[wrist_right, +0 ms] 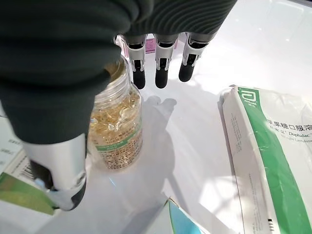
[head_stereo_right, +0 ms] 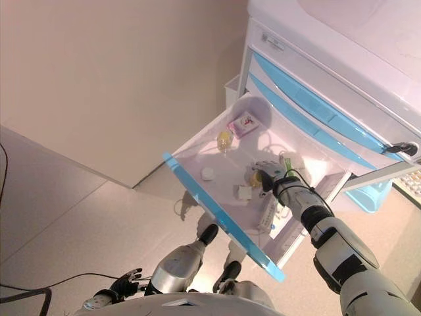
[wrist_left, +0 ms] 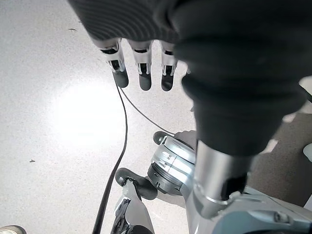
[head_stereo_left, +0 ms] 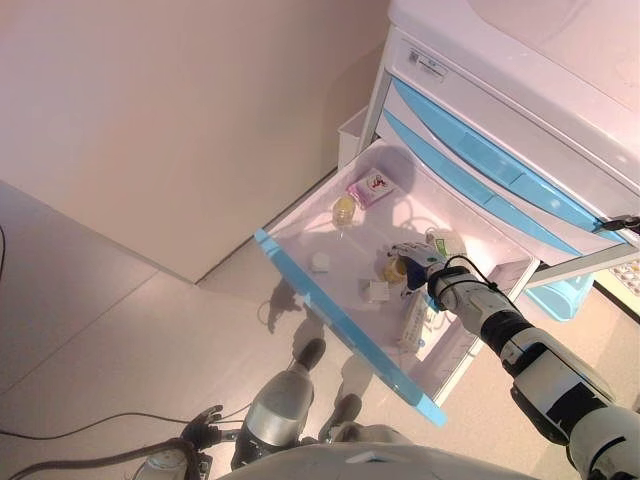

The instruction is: Open the drawer and pick up the medicine

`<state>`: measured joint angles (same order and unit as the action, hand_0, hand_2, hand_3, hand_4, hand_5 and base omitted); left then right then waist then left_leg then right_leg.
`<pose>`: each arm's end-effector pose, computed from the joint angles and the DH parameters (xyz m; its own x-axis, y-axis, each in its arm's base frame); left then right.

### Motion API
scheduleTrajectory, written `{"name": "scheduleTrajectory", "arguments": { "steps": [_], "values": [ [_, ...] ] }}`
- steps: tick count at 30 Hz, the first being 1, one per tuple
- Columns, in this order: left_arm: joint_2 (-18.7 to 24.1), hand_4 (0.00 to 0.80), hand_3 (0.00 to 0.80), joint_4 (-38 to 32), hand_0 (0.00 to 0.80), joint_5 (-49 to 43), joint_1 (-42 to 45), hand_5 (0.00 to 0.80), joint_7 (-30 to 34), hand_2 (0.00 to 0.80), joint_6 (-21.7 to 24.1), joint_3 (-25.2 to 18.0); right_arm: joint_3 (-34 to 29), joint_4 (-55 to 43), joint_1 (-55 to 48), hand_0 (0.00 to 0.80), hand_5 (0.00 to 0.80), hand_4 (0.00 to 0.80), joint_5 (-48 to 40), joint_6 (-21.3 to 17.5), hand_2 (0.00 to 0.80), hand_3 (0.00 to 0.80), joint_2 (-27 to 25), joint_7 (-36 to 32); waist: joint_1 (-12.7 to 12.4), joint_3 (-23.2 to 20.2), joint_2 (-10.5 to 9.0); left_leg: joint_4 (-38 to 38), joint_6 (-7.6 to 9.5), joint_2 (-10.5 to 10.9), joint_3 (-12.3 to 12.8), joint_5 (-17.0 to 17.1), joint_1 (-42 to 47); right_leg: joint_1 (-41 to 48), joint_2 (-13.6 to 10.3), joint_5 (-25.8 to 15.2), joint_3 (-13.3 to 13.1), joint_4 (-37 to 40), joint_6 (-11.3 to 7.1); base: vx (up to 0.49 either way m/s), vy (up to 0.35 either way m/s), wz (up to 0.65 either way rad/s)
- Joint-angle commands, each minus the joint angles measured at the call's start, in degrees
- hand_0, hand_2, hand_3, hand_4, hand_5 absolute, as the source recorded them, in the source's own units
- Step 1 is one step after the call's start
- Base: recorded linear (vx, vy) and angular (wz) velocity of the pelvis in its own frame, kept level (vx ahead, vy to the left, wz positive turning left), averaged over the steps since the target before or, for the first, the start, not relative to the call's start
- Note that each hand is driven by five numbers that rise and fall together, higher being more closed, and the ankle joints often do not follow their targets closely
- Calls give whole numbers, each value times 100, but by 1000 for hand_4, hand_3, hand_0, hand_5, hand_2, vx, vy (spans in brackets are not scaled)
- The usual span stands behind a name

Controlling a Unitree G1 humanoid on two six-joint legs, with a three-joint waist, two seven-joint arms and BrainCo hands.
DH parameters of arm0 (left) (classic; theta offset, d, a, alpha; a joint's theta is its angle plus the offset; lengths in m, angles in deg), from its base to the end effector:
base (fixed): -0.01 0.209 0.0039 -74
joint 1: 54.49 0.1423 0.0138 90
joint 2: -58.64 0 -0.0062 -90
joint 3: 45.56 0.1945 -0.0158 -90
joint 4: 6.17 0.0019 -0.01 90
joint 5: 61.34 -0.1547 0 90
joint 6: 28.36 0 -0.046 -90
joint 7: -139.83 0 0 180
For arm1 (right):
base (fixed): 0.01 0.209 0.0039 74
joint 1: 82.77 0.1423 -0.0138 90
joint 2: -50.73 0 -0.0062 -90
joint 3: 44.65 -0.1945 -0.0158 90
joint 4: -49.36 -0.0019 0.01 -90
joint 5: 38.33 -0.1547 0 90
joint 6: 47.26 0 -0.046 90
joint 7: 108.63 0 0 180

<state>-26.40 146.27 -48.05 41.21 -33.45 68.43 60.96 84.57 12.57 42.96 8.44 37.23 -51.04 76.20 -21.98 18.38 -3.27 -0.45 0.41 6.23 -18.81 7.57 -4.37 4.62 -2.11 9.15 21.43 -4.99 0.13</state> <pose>0.0658 0.2576 -0.1297 0.4479 0.0706 -0.8913 0.1324 0.9806 0.1442 0.3078 -0.2037 0.0063 0.8954 0.1897 -0.4028 -0.3757 -0.1635 -0.9122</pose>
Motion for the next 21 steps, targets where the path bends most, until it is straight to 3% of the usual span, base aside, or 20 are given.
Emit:
{"name": "scheduleTrajectory", "arguments": {
  "steps": [1, 21],
  "values": [
    [43, 0, 0, 14, 0, -257, 165, 0, 25, 0, 96, 244, 146, -151, 160, 0, 0, 0, 86, 50, 0, 0, -114, 198, -80, -65, 82, 158, 344, 237, 278, -708, 242, -428, -445, -935, -404, -100, -626, 0, 0, 0],
    [51, 0, 0, -11, 0, -273, 168, 0, 34, 0, 123, 251, 143, -206, 152, 0, 0, 0, 171, 126, 0, 0, -116, 227, -74, -58, 108, 149, 346, 243, 277, -690, 238, -427, -453, -938, -403, -97, -624, 0, 0, 0]
  ]
}}
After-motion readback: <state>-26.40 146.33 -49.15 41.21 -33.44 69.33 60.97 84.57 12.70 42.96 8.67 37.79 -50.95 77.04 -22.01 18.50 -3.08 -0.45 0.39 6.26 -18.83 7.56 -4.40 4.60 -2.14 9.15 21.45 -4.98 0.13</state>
